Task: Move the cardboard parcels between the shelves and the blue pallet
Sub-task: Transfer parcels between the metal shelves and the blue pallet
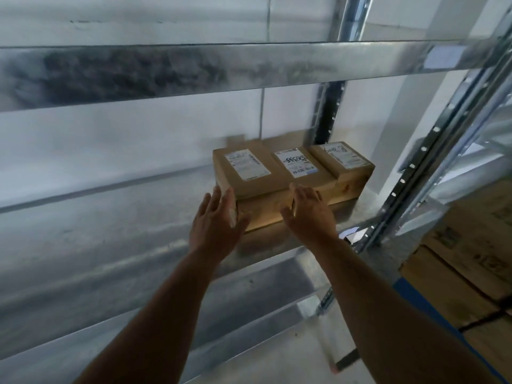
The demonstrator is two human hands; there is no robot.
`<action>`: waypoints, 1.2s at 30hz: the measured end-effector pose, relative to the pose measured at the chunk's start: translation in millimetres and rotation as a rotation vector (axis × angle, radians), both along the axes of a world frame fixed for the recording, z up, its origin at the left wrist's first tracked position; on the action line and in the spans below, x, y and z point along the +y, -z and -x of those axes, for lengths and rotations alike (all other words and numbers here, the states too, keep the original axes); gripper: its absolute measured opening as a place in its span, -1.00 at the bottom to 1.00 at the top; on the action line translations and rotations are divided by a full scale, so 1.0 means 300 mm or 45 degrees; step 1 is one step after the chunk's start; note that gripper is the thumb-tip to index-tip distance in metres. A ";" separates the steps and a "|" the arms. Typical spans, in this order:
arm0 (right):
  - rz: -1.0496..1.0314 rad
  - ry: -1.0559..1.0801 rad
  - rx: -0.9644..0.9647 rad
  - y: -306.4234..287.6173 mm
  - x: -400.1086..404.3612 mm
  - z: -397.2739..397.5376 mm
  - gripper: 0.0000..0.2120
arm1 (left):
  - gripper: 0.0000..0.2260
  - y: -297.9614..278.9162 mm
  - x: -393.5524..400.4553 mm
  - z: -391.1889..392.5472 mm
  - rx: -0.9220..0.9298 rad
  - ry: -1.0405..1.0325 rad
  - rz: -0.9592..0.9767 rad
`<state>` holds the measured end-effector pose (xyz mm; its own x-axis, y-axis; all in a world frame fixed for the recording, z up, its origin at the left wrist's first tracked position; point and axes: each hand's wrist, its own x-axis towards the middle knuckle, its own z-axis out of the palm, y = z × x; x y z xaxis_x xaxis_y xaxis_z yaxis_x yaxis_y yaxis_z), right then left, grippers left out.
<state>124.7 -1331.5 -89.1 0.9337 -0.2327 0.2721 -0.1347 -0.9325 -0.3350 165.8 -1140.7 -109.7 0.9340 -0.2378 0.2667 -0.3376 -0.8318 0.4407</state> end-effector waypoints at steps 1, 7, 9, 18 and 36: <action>-0.016 0.011 -0.001 -0.002 -0.003 -0.031 -0.45 | -0.32 -0.002 -0.006 -0.030 0.004 0.004 0.001; -0.063 0.111 0.057 0.005 0.000 -0.174 -0.45 | -0.37 0.001 -0.031 -0.161 0.142 0.033 0.045; -0.062 0.136 0.084 0.015 0.004 -0.193 -0.46 | -0.47 0.010 -0.033 -0.184 0.205 0.074 0.139; -0.297 0.095 0.058 0.015 0.037 -0.188 -0.61 | -0.61 0.032 0.022 -0.184 0.246 -0.207 0.421; -1.170 -0.342 0.152 0.028 0.045 0.147 -0.34 | -0.42 -0.013 0.101 0.109 0.555 0.230 0.783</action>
<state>80.7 -1318.0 -97.4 0.9966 -0.0819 -0.0101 -0.0358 -0.3178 -0.9475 133.2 -1110.6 -105.9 0.9456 -0.3248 0.0172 -0.1348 -0.3430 0.9296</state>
